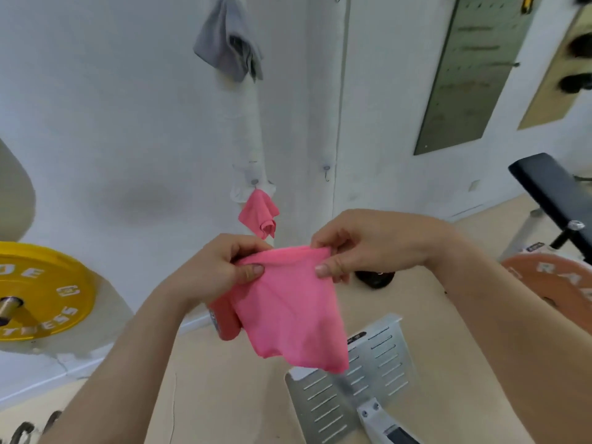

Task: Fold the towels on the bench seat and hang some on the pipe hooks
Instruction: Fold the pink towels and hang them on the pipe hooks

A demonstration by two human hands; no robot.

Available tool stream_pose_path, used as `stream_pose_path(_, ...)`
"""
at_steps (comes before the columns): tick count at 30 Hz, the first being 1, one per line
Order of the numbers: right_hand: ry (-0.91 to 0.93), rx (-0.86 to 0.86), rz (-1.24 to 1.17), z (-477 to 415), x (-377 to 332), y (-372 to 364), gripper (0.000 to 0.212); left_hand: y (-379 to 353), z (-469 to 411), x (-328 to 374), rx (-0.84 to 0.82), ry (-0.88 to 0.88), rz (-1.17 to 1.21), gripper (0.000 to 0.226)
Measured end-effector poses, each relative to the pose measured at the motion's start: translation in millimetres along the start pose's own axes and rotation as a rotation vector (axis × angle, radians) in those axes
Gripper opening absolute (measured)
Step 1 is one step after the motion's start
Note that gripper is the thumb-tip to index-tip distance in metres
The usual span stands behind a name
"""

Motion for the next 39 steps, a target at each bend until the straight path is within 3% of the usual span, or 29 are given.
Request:
stream_pose_path(2,-0.03,0.031,-0.01,-25,9,12,0.016,7,-28,-16,0.01,0.03,-0.023,0.031)
stream_pose_path(4,-0.059,0.059,0.005,-43,18,20,0.02,13,-49,-23,0.152,0.018,-0.177,0.04)
stream_pose_path(6,-0.09,0.098,0.034,-65,32,33,0.022,20,-72,-13,0.302,-0.065,-0.1,0.039)
stream_pose_path(9,-0.119,0.111,0.074,-93,53,55,0.018,13,-104,15,0.184,-0.202,0.166,0.018)
stream_pose_path(15,-0.163,0.076,0.089,-125,112,107,0.015,6,-191,6,0.021,-0.063,0.117,0.026)
stream_pose_path(21,-0.194,-0.056,0.006,-146,204,152,0.019,-6,-274,-5,0.037,-0.009,-0.093,0.01)
stream_pose_path(25,-0.201,0.005,-0.038,-161,262,173,0.02,-17,-323,-31,0.051,0.001,-0.161,0.01)
stream_pose_path(31,-0.244,0.114,0.019,-196,337,204,0.02,-38,-400,-79,0.053,0.056,-0.045,0.017)
stream_pose_path(35,-0.365,0.283,-0.02,-229,396,223,0.017,-34,-457,-112,0.09,-0.031,-0.124,0.033)
stream_pose_path(39,-0.397,0.376,-0.169,-275,443,236,0.018,-21,-513,-156,0.212,-0.124,-0.157,0.032)
Point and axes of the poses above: each hand's wrist, its own z-axis away from the middle knuckle, its own y-axis out of the back of the hand, x = y × z, the point moved 3 cm from there along -z, towards the middle knuckle, and after that the axes turned 2 degrees about z, right-handed, at the moved point
